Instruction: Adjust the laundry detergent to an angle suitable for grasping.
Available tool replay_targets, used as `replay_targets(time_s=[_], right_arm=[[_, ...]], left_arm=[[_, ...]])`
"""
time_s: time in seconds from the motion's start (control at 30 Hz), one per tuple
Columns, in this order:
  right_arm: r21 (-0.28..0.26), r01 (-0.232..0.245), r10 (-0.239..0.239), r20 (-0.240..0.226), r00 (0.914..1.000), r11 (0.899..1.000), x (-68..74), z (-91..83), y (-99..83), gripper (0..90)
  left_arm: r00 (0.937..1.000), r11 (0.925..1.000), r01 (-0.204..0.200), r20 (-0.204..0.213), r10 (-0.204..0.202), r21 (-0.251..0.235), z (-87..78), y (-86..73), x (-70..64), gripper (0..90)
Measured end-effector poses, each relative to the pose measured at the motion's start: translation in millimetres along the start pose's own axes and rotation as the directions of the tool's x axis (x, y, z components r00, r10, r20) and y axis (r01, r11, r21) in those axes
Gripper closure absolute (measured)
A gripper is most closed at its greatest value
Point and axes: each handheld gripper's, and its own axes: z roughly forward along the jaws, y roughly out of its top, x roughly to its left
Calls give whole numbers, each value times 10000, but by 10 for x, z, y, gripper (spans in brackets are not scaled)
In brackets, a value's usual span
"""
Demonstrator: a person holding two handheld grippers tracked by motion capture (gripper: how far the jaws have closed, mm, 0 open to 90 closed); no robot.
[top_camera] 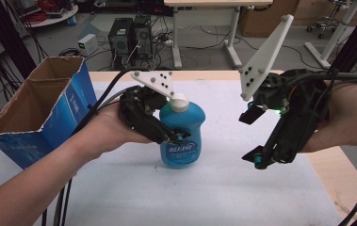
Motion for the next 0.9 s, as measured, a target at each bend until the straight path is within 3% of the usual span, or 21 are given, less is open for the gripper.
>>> replay_targets(time_s=[0.2, 0.3, 0.5, 0.63, 0.9], right_arm=[[-2, -13, 13, -55, 10000, 10000, 5, 25, 7, 205], [16, -19, 19, -63, 10000, 10000, 3, 28, 6, 205], [15, 1, -1, -83, 10000, 10000, -6, 39, 7, 205], [-31, 4, -4, -69, 10000, 10000, -12, 32, 9, 205], [-72, 16, -16, -48, 10000, 10000, -8, 25, 4, 205]], left_arm=[[9992, 10000, -77, 379, 79, -36, 77, -116, -8, 437], [9989, 9997, -228, 423, 224, 110, 89, -134, -6, 437], [9983, 9997, -240, 538, 245, -99, 102, -150, 0, 432], [9986, 9999, -66, 528, 72, -117, 100, -161, 17, 427], [9989, 9997, -223, 405, 220, 54, 89, -143, -13, 420]])
